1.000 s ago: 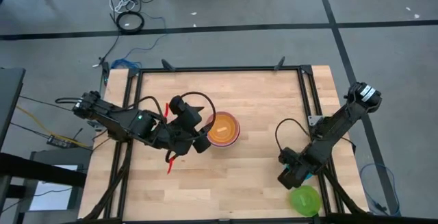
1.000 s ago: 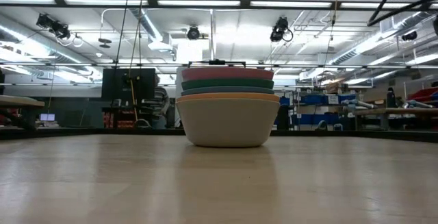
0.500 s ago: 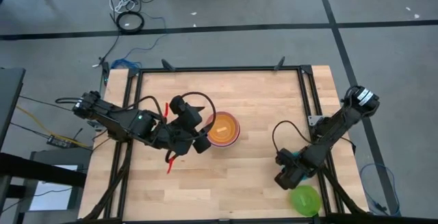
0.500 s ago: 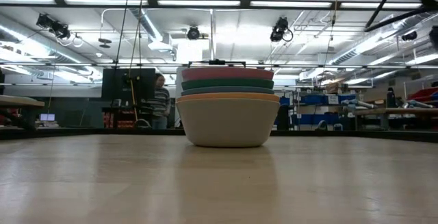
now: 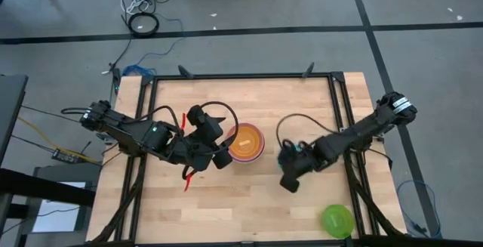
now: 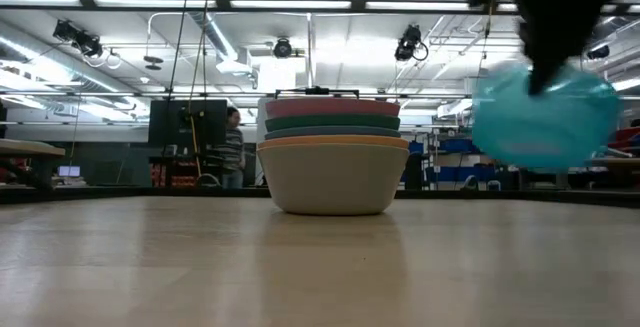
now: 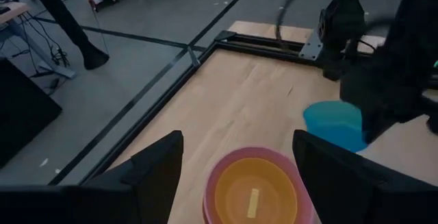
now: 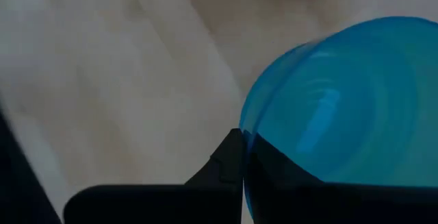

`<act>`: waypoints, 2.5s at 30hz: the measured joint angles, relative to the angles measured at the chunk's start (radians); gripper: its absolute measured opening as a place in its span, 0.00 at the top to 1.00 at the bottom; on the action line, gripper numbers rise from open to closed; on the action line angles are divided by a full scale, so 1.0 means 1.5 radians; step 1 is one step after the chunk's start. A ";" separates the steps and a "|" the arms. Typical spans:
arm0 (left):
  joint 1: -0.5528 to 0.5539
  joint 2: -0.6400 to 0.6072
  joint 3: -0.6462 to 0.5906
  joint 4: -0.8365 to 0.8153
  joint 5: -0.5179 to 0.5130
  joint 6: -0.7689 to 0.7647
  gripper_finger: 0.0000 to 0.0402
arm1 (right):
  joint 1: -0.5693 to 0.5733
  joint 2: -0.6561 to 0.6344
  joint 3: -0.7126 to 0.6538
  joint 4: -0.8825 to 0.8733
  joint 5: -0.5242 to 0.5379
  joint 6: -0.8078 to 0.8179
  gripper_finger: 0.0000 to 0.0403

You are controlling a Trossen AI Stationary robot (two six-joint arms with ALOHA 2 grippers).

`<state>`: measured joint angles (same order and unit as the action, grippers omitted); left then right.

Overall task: Nest bowls inside each other
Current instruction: Stack the light blue bowl on top of the yellow bowl, then stack the light green bowl on top of the light blue bowl

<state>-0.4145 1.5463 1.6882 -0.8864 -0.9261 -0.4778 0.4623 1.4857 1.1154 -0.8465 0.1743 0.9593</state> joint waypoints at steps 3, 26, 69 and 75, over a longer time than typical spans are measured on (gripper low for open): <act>0.000 0.000 0.000 -0.002 0.000 0.005 0.29 | -0.024 0.000 0.077 -0.016 0.019 -0.091 1.00; 0.005 -0.013 0.003 0.003 0.038 0.015 0.29 | -0.187 0.243 0.373 -0.011 -0.084 -0.484 1.00; -0.039 -0.033 0.003 -0.045 0.022 -0.052 0.29 | -0.095 0.192 0.349 -0.283 -0.038 -0.362 0.60; -0.051 -0.033 0.003 -0.058 0.011 -0.078 0.29 | 0.054 0.147 0.346 -0.376 -0.035 -0.176 0.62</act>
<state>-0.4913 1.4967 1.6924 -0.9734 -0.9091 -0.5948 0.5432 1.7066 1.6341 -1.4105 0.1219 0.6946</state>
